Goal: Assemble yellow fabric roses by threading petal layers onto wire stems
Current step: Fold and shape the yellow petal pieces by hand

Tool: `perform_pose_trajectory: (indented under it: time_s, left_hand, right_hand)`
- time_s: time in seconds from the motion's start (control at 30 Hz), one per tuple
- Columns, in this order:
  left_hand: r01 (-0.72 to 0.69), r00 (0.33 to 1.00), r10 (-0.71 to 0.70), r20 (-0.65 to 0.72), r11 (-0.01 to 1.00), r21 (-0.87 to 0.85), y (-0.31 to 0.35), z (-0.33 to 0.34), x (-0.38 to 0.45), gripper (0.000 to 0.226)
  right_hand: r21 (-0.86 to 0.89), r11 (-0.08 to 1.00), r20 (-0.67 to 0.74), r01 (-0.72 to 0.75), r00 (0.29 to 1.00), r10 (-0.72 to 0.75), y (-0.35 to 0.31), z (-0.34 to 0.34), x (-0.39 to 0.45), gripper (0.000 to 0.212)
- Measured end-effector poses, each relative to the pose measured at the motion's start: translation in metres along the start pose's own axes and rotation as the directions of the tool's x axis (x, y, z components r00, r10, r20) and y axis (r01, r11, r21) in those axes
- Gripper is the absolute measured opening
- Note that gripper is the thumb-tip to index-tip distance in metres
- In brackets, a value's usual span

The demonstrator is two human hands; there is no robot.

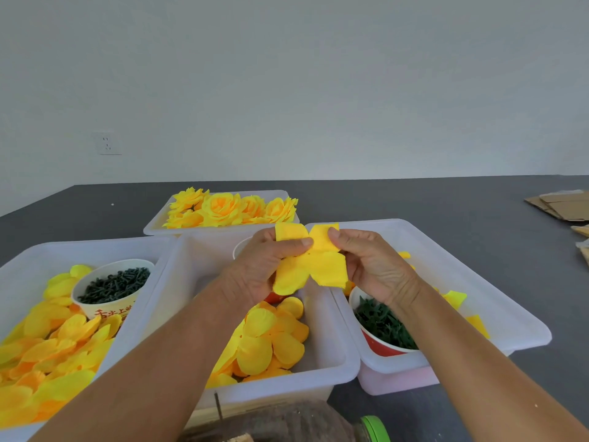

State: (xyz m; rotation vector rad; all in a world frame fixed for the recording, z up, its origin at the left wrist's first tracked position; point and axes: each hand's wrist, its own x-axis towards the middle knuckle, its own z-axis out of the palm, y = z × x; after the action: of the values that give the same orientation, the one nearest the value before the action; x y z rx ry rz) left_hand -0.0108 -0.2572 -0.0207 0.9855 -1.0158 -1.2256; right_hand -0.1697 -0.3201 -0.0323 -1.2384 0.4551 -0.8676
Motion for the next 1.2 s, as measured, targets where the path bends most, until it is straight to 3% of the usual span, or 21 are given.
perform_pose_trajectory:
  time_s: [0.07,0.13,0.2,0.23,0.3,0.37,0.43,0.47,0.5,0.57,0.6,0.7,0.9,1.0,1.1,1.2]
  left_hand:
    - [0.013,1.000,-0.014,0.020,1.000,0.026,-0.002,0.001,-0.001,0.008]
    - [-0.024,0.997,0.042,-0.069,0.969,0.248,-0.007,0.003,0.001,0.004]
    - [-0.089,0.973,0.182,-0.145,0.867,0.491,-0.012,0.005,0.002,0.009]
    - [-0.118,0.961,0.230,-0.155,0.845,0.522,-0.013,0.005,0.004,0.010]
    - [-0.157,0.943,0.288,-0.168,0.828,0.539,-0.013,0.004,0.004,0.007]
    - [-0.204,0.902,0.403,-0.157,0.717,0.667,-0.011,0.005,0.004,0.007]
    - [-0.222,0.872,0.473,-0.128,0.615,0.757,-0.010,0.008,0.003,0.009]
    - [-0.223,0.875,0.462,-0.141,0.645,0.731,-0.009,0.008,0.002,0.009]
    - [-0.205,0.902,0.395,-0.175,0.748,0.631,-0.007,0.008,0.001,0.008]
    - [-0.119,0.965,0.186,-0.186,0.940,0.321,-0.003,0.007,-0.002,0.008]
    - [-0.085,0.977,0.127,-0.170,0.969,0.233,-0.003,0.006,-0.002,0.008]
    - [-0.106,0.970,0.168,-0.174,0.942,0.318,-0.006,0.007,-0.003,0.008]
    - [-0.181,0.931,0.329,-0.159,0.793,0.582,-0.015,0.010,0.002,0.016]
    - [-0.112,0.940,0.278,-0.199,0.800,0.590,-0.015,0.008,0.003,0.022]
    - [-0.068,0.954,0.216,-0.205,0.827,0.558,-0.012,0.006,0.003,0.002]
    - [-0.118,0.939,0.271,-0.213,0.832,0.542,-0.009,0.006,0.003,0.009]
  right_hand:
    - [-0.034,0.999,-0.049,-0.001,0.999,-0.001,0.000,0.002,-0.002,0.018]
    - [-0.246,0.966,-0.125,0.085,0.985,-0.118,0.002,0.002,-0.003,0.012]
    - [-0.509,0.840,-0.116,0.186,0.953,-0.281,0.007,0.001,-0.002,0.042]
    - [-0.572,0.790,-0.096,0.220,0.939,-0.331,0.008,0.002,-0.001,0.048]
    - [-0.601,0.752,-0.078,0.270,0.917,-0.391,0.009,0.003,0.000,0.042]
    - [-0.565,0.776,-0.100,0.281,0.910,-0.402,0.008,0.007,-0.002,0.020]
    - [-0.544,0.796,-0.123,0.265,0.913,-0.388,0.008,0.006,-0.002,0.011]
    - [-0.518,0.818,-0.135,0.250,0.920,-0.367,0.007,0.006,-0.003,0.009]
    - [-0.456,0.861,-0.149,0.225,0.934,-0.324,0.006,0.005,-0.003,0.008]
    - [-0.284,0.948,-0.175,0.140,0.965,-0.195,0.005,0.004,-0.002,0.015]
    - [-0.246,0.964,-0.188,0.103,0.970,-0.152,0.003,0.004,-0.002,0.020]
    - [-0.320,0.945,-0.233,0.068,0.961,-0.148,0.004,0.006,-0.002,0.022]
    - [-0.488,0.862,-0.276,0.139,0.912,-0.303,0.007,0.003,0.000,0.034]
    - [-0.592,0.776,-0.197,0.220,0.894,-0.403,0.007,0.003,-0.002,0.027]
    - [-0.639,0.729,-0.088,0.245,0.918,-0.386,0.006,0.003,-0.004,0.011]
    - [-0.549,0.799,-0.093,0.246,0.932,-0.351,0.006,0.006,-0.003,0.012]
